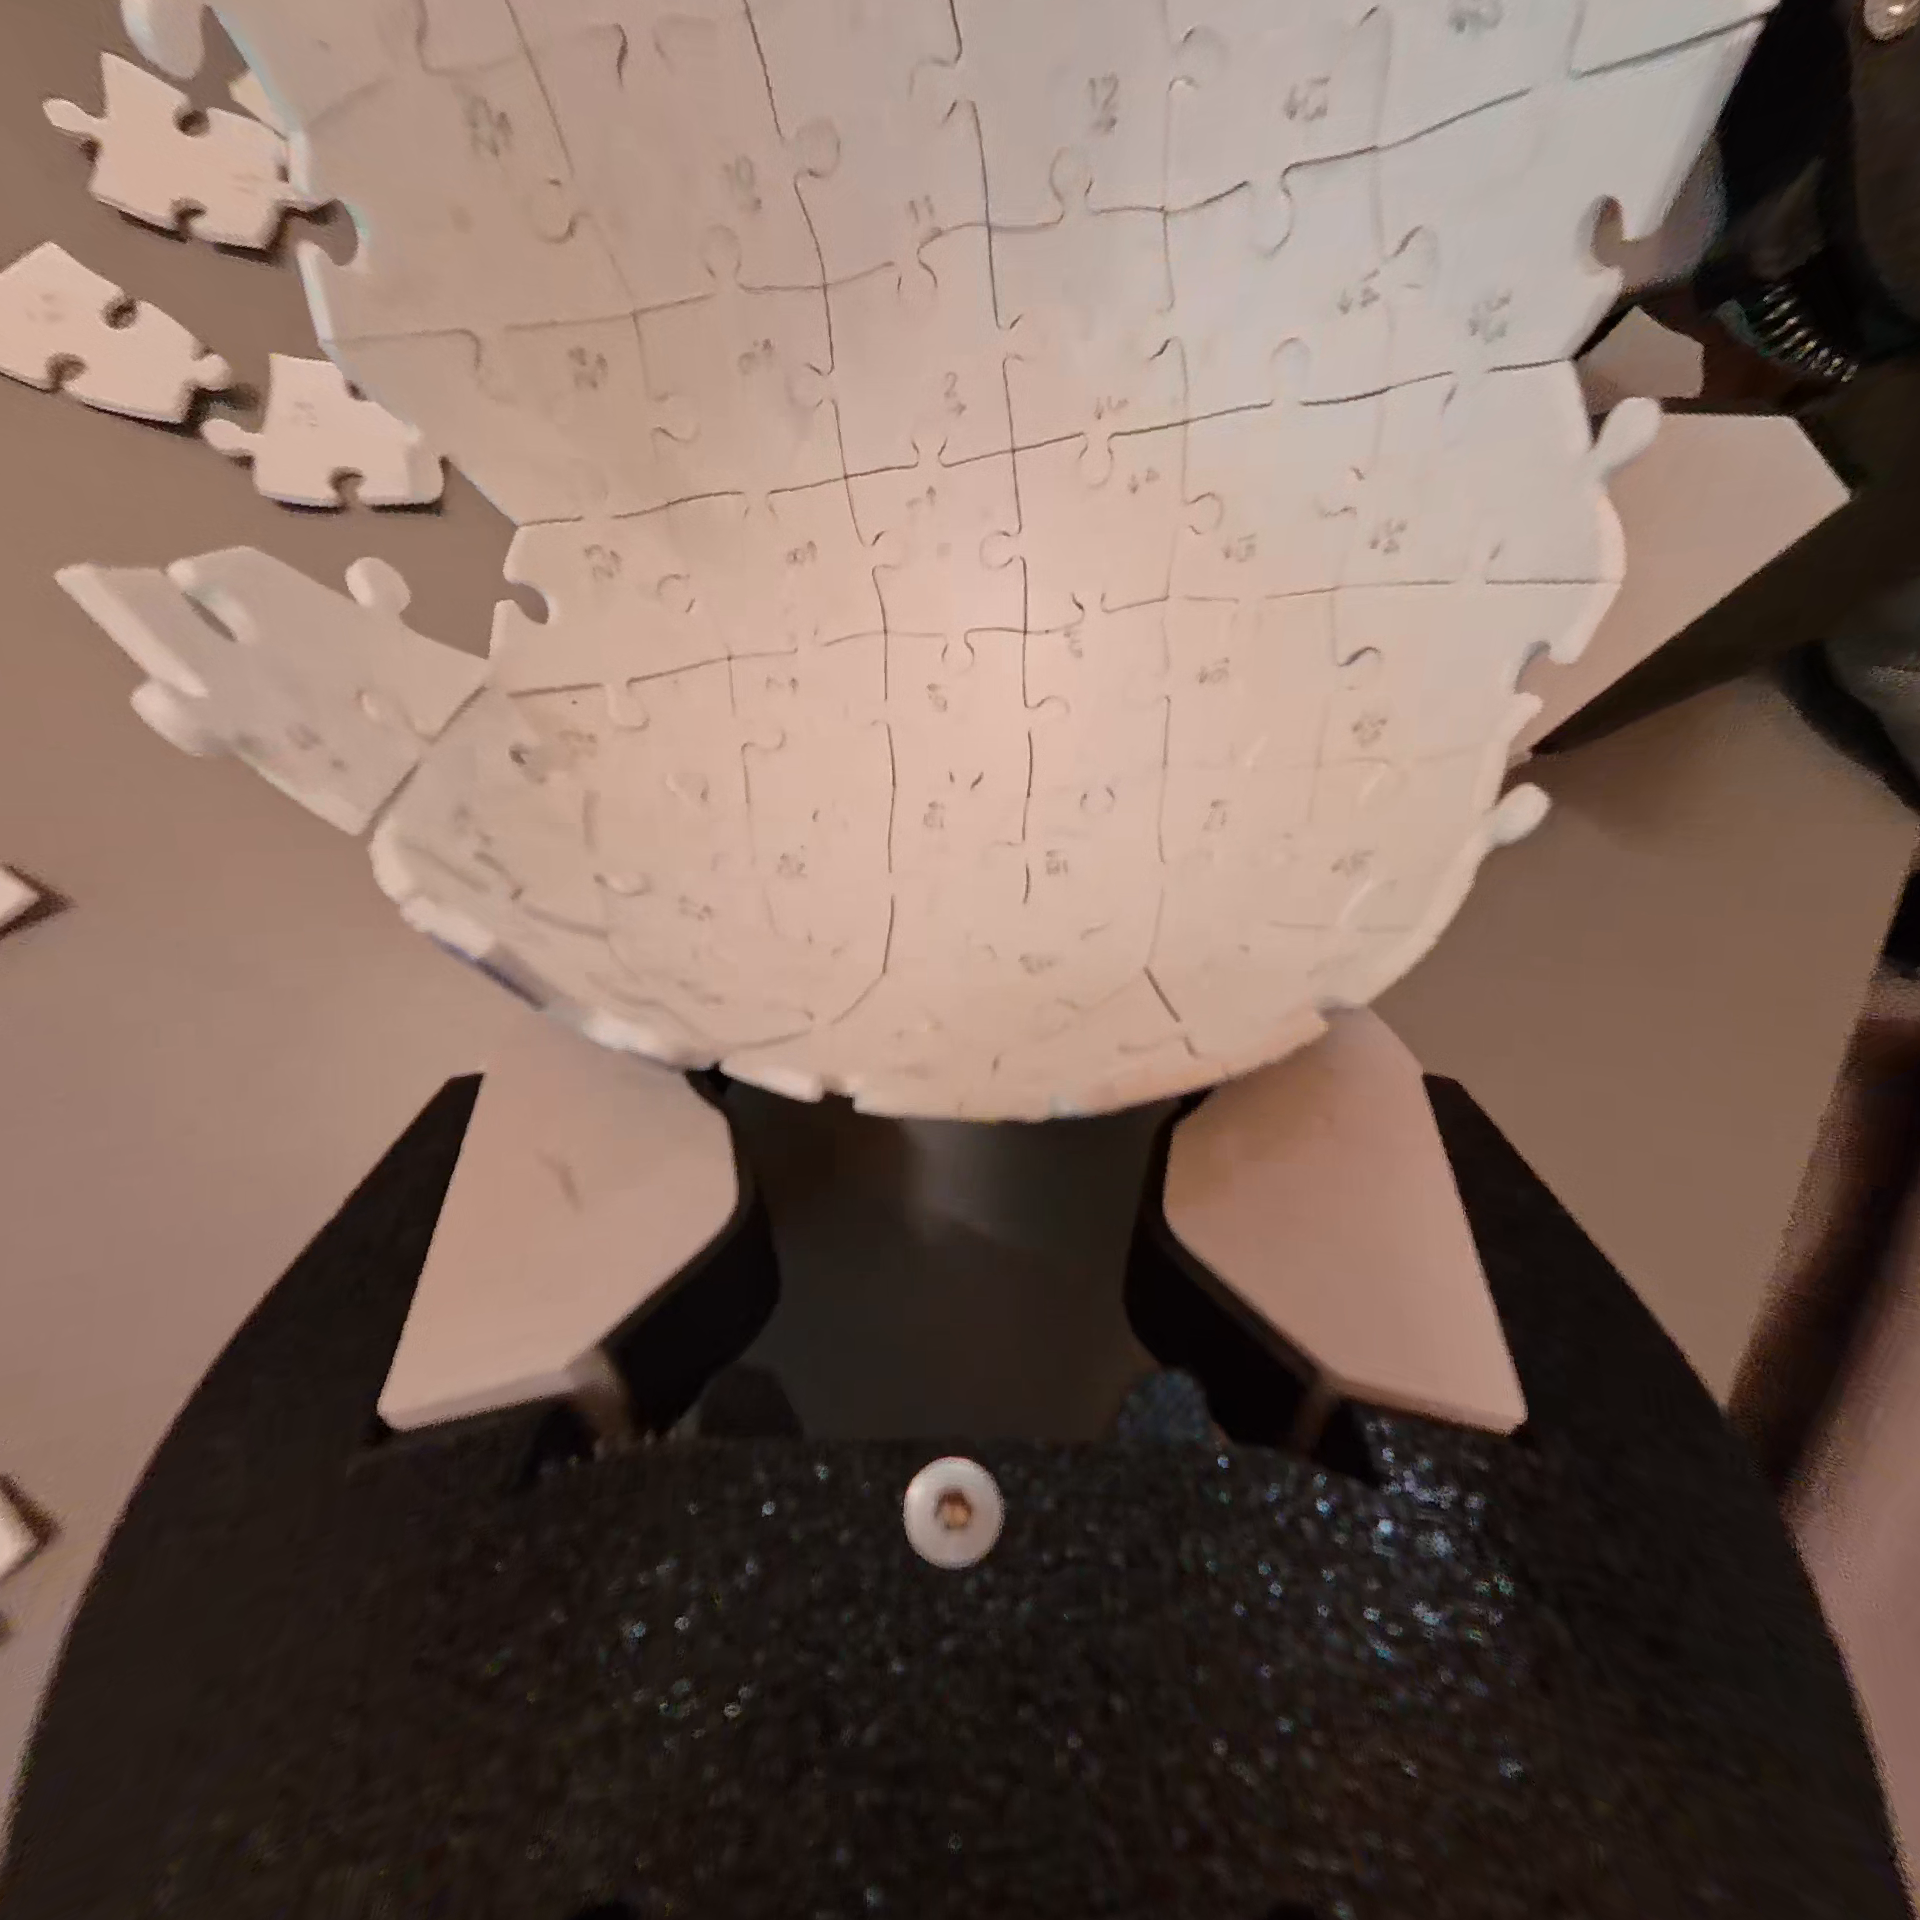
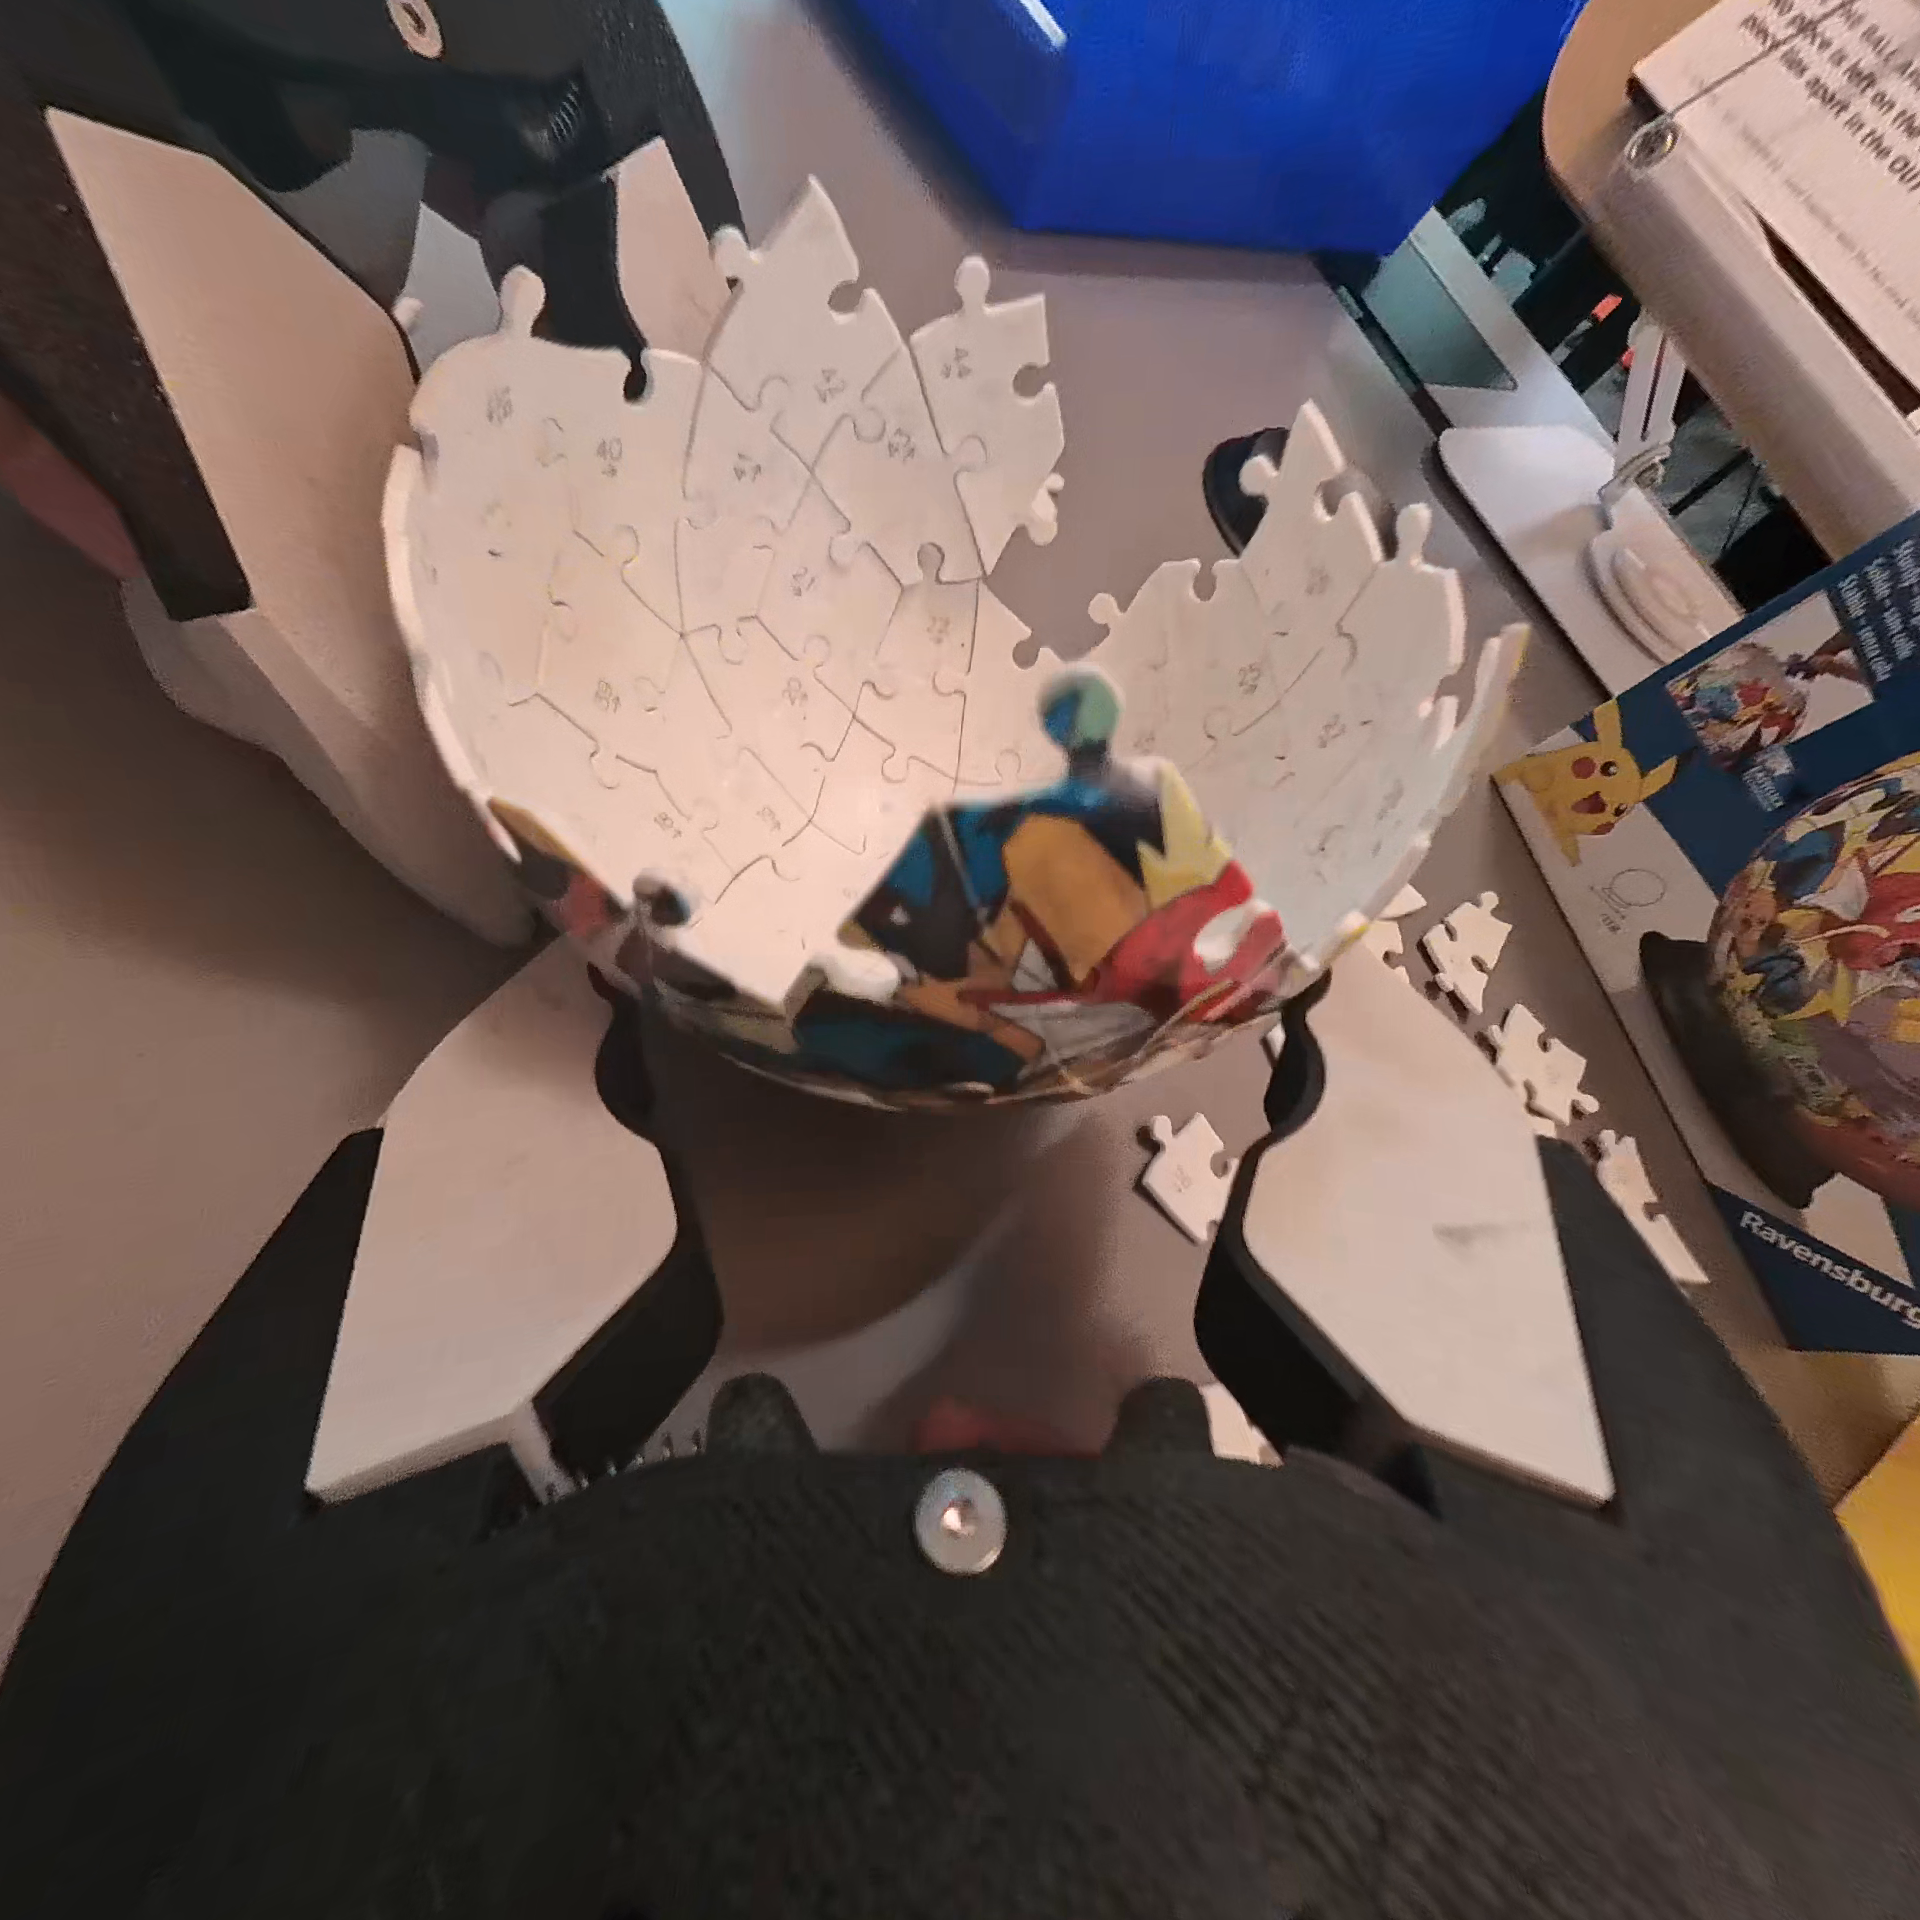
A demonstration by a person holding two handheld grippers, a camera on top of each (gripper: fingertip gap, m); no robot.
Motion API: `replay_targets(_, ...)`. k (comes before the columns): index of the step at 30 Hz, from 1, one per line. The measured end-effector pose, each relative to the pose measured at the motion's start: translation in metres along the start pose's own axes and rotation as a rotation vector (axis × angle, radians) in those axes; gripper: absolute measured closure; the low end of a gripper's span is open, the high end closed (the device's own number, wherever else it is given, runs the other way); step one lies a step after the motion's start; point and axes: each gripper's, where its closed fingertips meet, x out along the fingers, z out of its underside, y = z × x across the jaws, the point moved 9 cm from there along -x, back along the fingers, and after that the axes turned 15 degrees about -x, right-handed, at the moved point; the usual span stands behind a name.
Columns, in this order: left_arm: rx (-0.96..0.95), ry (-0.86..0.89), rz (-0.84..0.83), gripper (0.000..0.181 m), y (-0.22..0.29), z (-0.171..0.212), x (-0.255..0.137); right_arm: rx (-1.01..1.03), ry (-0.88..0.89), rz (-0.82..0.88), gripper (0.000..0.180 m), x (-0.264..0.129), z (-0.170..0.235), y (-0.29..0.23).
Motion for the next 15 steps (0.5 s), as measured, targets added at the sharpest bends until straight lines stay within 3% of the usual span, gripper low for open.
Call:
replay_targets(11,0.070,-0.077,-0.016,0.090,0.020,0.023,-0.012,0.026,0.026,-0.171,0.066,-0.026,-0.019,0.003)
replay_targets(15,0.083,-0.123,-0.057,0.093,0.020,0.031,-0.022,-0.071,-0.018,-0.182,0.067,-0.022,-0.024,0.003)
